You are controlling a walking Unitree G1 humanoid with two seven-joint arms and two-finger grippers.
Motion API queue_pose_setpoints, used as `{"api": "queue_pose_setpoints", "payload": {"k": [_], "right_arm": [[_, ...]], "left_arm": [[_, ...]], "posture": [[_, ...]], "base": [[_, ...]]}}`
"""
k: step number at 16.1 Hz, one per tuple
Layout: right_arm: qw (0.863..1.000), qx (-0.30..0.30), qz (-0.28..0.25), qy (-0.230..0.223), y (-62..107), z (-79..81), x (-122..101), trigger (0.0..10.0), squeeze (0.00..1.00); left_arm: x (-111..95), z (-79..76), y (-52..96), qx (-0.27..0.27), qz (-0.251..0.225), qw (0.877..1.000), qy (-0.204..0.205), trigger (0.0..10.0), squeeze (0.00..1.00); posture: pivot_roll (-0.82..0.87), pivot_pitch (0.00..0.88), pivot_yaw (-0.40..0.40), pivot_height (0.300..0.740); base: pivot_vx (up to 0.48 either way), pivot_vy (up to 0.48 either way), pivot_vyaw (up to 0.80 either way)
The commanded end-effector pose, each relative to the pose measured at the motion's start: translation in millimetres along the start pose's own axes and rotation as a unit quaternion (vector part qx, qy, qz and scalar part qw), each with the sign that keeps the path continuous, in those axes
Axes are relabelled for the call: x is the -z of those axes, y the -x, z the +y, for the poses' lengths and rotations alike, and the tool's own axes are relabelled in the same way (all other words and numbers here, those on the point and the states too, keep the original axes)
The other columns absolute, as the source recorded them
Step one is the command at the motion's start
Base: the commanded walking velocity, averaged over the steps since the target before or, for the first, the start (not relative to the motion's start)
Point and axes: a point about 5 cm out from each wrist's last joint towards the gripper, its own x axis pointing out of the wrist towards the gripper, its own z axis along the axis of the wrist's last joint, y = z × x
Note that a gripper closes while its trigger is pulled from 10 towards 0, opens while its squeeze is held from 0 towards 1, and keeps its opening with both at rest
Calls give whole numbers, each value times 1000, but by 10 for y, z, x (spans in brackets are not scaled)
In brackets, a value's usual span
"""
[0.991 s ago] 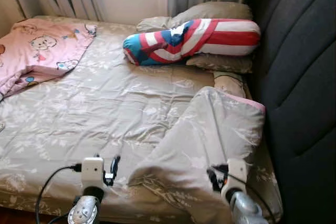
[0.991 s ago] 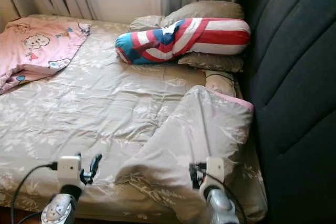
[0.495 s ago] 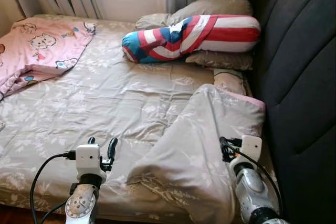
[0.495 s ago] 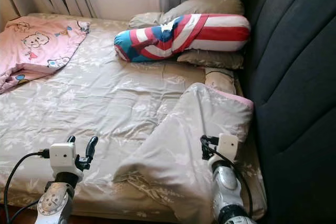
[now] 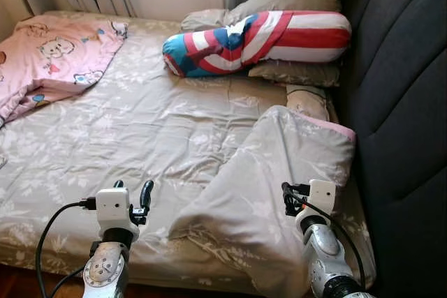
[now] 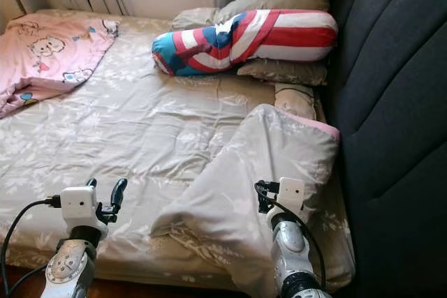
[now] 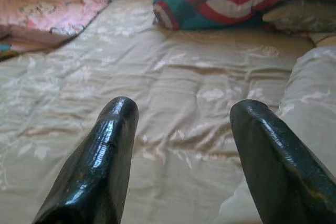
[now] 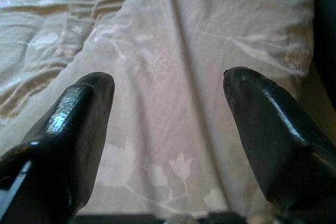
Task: Clean up the room
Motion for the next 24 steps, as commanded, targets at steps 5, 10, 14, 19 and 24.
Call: {"api": "queue_pose_setpoints", "payload": {"k": [5, 10, 14, 19, 24], "right_arm": [[1000, 9, -14, 5, -4, -27, -48, 10000, 0], [1000, 16, -1, 14, -20, -33, -42, 10000, 0], [1000, 13, 19, 12, -59, 9, -48, 10000, 0], [999, 32, 25, 19, -60, -54, -40, 10000, 0], [997, 49, 53, -4, -134, -99, -109, 10000, 1000]], "left_arm": [[-44, 4, -8, 8, 5, 1000, 4, 10000, 0], [-53, 2, -11, 13, 8, 1000, 5, 10000, 0], [-73, 14, -18, 17, 10, 1000, 4, 10000, 0], [-92, 1, -32, 20, 9, 1000, 3, 10000, 0], [-98, 17, -33, 20, 12, 1000, 0, 10000, 0]], "posture": [[110, 142, -62, 682], [116, 145, -60, 682], [123, 145, -56, 662], [126, 145, -51, 657], [136, 146, -45, 657]], "base": [[0, 0, 0], [0, 0, 0], [0, 0, 0], [0, 0, 0], [0, 0, 0]]}}
